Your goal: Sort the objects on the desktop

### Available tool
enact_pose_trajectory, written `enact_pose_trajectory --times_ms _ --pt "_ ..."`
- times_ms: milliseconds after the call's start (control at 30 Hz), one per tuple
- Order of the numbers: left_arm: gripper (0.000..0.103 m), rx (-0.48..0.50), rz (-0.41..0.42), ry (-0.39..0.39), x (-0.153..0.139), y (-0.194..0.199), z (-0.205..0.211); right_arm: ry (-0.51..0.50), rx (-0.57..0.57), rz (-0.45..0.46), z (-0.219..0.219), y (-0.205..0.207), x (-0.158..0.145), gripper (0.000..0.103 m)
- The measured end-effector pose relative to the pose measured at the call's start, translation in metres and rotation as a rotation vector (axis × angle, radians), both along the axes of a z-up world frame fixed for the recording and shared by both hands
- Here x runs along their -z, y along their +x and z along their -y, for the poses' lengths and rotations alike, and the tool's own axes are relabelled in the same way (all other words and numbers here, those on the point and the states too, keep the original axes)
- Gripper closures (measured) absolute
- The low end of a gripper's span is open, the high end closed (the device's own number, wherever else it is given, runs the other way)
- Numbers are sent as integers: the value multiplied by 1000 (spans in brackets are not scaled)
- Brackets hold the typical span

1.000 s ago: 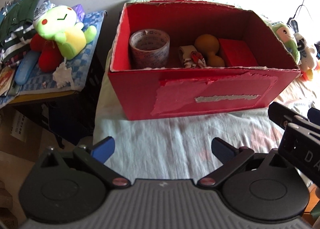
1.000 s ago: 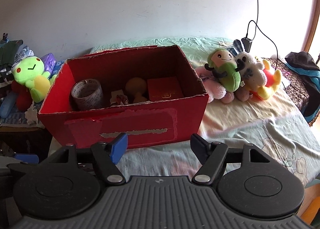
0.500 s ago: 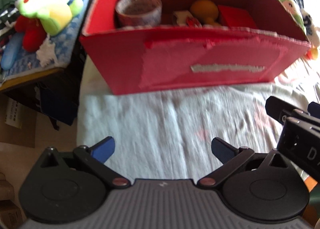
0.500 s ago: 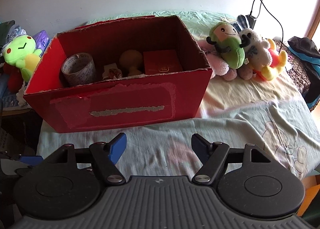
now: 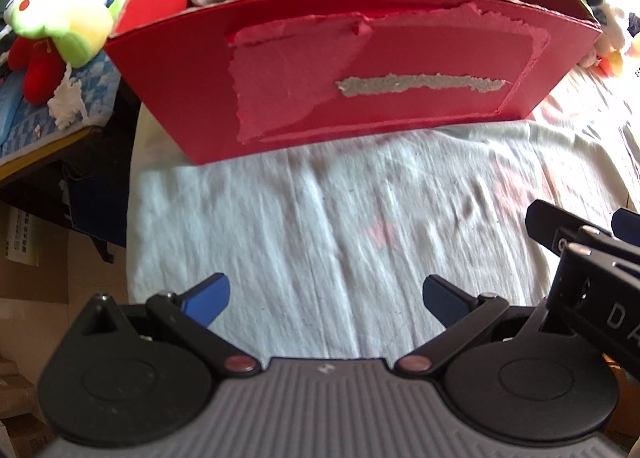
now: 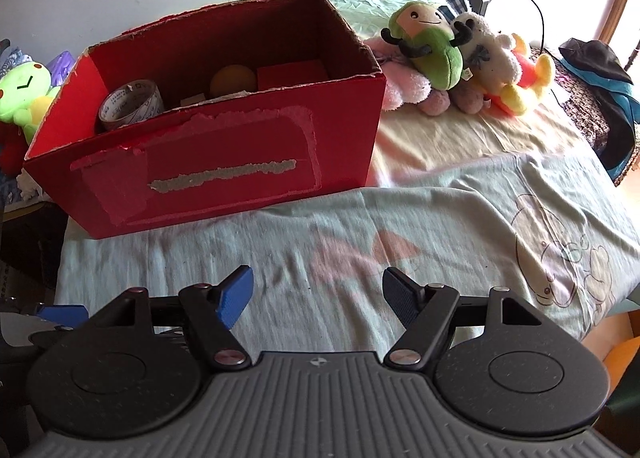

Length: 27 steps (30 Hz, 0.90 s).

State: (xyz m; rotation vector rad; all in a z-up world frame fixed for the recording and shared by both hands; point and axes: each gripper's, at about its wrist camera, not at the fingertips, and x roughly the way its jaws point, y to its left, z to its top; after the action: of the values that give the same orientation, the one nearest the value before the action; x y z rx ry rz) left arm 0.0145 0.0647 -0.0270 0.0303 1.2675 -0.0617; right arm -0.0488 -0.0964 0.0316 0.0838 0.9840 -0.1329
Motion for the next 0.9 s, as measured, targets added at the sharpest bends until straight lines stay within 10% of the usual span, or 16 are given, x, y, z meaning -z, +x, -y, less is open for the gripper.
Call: enact_pose_trajectory --times_ms 900 --pt "1 -209 200 24 -77 67 8 64 -230 156 35 82 -68 29"
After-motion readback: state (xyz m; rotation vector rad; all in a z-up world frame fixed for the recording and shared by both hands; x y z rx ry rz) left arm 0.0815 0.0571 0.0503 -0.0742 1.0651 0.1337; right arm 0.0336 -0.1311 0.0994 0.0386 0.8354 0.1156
